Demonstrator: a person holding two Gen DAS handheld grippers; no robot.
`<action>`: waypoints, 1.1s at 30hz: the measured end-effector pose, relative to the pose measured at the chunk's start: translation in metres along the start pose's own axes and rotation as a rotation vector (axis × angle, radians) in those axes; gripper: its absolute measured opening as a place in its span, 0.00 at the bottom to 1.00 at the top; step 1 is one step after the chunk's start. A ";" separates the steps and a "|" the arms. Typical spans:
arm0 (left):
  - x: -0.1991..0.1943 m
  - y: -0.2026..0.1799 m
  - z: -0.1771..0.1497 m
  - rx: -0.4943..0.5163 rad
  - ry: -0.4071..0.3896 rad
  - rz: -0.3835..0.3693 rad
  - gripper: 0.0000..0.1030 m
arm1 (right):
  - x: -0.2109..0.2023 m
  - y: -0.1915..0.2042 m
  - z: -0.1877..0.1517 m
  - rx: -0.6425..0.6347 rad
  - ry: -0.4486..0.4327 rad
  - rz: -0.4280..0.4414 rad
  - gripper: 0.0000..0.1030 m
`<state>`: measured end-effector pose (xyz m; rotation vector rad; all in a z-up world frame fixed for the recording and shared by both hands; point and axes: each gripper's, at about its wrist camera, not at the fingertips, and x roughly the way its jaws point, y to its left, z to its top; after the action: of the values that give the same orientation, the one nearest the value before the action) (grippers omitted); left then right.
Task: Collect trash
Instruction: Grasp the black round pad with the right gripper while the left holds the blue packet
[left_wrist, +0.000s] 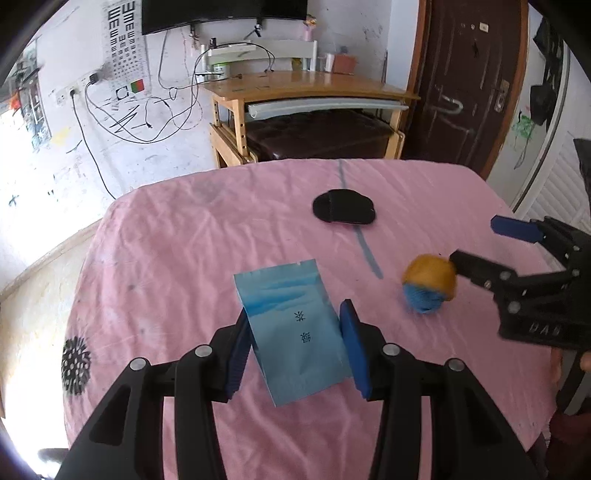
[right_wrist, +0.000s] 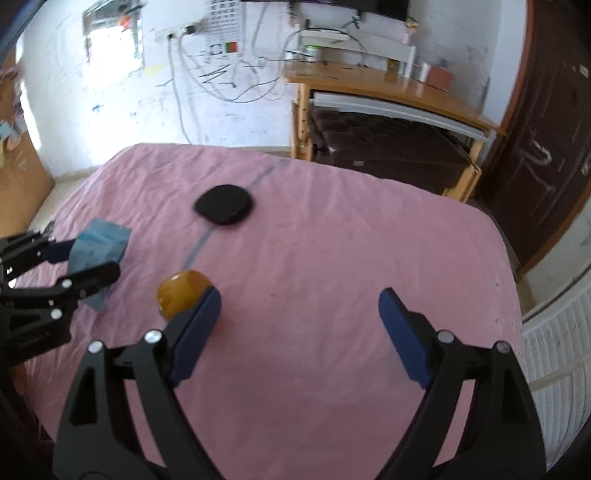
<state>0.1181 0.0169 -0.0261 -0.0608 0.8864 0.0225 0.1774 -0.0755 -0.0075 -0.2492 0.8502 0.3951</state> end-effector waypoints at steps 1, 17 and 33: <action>-0.003 0.004 -0.001 -0.012 -0.007 -0.002 0.41 | 0.000 0.007 0.002 -0.013 0.001 0.004 0.81; -0.009 0.058 -0.008 -0.102 -0.034 -0.022 0.41 | 0.040 0.073 0.051 -0.114 0.035 0.028 0.85; 0.010 0.070 -0.006 -0.120 -0.023 -0.082 0.41 | 0.090 0.054 0.068 -0.001 0.108 0.060 0.85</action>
<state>0.1168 0.0861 -0.0406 -0.2085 0.8589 -0.0006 0.2535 0.0192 -0.0361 -0.2482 0.9650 0.4418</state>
